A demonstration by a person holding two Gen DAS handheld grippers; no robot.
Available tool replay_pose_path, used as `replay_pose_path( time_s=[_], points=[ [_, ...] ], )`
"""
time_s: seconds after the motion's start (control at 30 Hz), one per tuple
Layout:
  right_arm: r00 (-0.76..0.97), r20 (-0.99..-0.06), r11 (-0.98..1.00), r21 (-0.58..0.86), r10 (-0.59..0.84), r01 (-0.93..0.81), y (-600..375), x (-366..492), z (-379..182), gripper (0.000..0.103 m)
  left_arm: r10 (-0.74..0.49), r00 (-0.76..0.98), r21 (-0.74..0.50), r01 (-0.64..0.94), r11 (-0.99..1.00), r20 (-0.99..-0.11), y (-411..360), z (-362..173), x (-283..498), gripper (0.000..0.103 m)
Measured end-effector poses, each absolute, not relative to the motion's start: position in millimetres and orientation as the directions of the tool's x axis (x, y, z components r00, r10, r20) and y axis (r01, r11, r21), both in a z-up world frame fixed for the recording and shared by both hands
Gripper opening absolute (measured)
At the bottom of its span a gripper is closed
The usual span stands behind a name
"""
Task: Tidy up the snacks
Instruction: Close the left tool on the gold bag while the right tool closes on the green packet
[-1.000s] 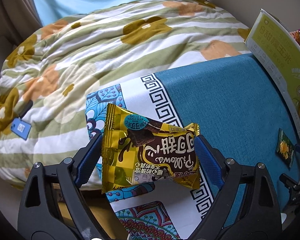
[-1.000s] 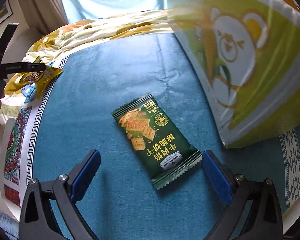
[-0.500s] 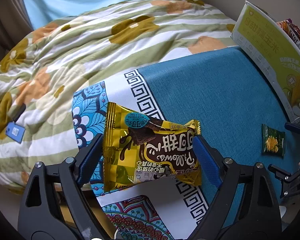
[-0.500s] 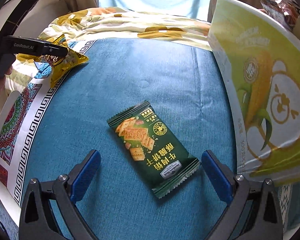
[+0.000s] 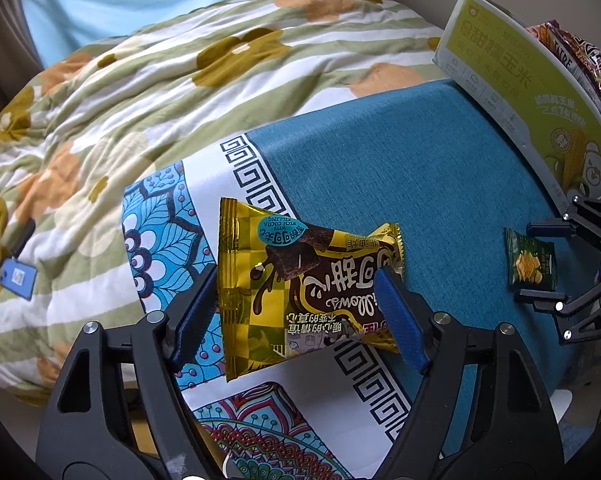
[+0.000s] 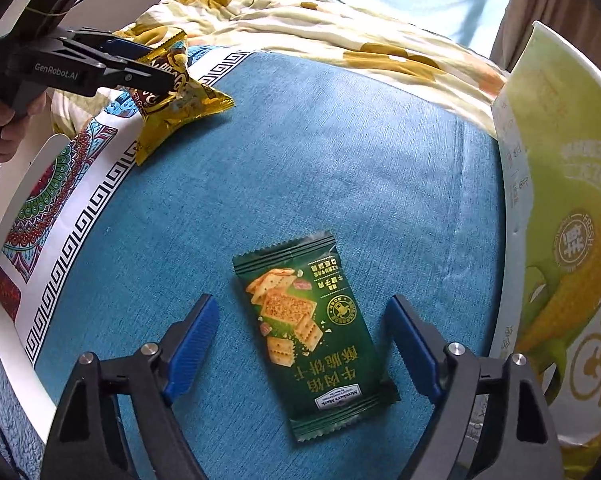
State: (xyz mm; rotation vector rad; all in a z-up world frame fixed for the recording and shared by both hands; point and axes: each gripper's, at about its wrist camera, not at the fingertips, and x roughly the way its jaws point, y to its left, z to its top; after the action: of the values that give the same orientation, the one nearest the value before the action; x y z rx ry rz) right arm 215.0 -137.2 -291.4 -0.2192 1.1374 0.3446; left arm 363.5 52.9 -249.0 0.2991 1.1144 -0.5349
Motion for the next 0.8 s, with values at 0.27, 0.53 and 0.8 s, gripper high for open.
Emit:
replay_pose_path(
  time_s=[0.27,0.53,0.8],
  points=[
    [0.379,-0.915,0.929,-0.011,0.139,-0.369,-133,211,-284,0.043,-0.289,0.333,-0.097,0.491,0.866,-0.898,69,-238,374,0.011],
    [0.388,-0.912,0.947,0.004,0.136,-0.322,-128,208,-278,0.043,-0.332,0.295,-0.165,0.472,0.866,-0.896,78,-238,374,0.011],
    [0.379,-0.914,0.948,0.017,0.143,-0.317,-128,211,-282,0.043,-0.311,0.311,-0.047,0.635,0.771,-0.898,62,-202,365,0.013]
  ],
)
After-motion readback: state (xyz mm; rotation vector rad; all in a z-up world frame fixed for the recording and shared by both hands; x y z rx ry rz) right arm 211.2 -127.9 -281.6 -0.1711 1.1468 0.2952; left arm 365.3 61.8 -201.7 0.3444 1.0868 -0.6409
